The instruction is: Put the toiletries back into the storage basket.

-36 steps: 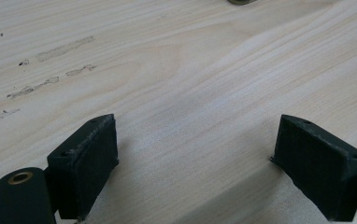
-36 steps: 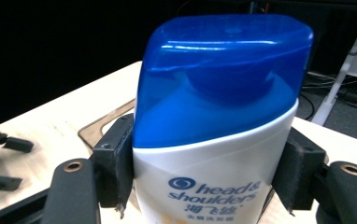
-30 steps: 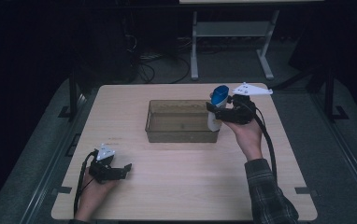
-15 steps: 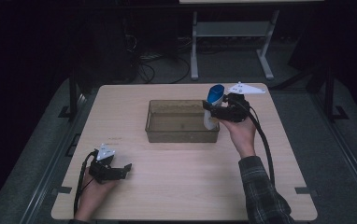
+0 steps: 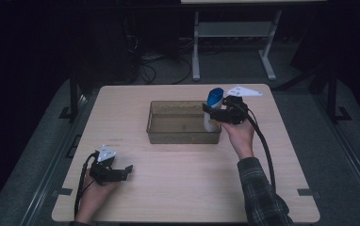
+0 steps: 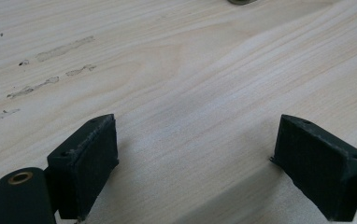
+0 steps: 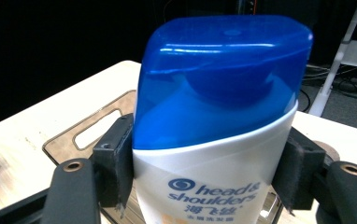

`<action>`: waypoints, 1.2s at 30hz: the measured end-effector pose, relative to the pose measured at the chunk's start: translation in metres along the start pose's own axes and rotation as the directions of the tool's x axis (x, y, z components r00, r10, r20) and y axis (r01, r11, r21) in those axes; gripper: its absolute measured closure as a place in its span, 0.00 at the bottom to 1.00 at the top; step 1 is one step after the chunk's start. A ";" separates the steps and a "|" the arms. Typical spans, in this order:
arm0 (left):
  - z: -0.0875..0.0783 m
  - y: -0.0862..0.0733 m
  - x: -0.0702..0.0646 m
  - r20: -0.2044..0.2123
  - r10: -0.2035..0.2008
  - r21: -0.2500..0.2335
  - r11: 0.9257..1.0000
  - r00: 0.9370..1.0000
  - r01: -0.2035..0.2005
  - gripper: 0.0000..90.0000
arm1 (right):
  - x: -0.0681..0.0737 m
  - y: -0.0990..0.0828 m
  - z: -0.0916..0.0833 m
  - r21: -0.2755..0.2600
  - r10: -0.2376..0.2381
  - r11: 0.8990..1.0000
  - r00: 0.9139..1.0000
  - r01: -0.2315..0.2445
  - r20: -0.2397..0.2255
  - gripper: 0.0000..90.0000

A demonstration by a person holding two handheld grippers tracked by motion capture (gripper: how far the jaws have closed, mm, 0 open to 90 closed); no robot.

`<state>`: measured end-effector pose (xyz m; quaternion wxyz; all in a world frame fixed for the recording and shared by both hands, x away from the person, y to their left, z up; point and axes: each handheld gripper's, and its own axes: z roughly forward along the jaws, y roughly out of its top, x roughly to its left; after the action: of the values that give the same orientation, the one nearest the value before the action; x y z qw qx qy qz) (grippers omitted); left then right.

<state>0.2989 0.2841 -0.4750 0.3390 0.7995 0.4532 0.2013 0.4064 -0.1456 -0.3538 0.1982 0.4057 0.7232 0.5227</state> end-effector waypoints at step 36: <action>0.000 0.000 0.000 0.001 -0.001 0.000 1.000 1.000 0.001 0.13 | -0.008 -0.037 0.021 0.125 0.009 0.992 1.000 -0.012 0.021 0.36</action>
<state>0.2986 0.2839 -0.4751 0.3393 0.7995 0.4534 0.2005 0.4116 -0.1441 -0.3967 0.1772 0.4265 0.7501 0.4733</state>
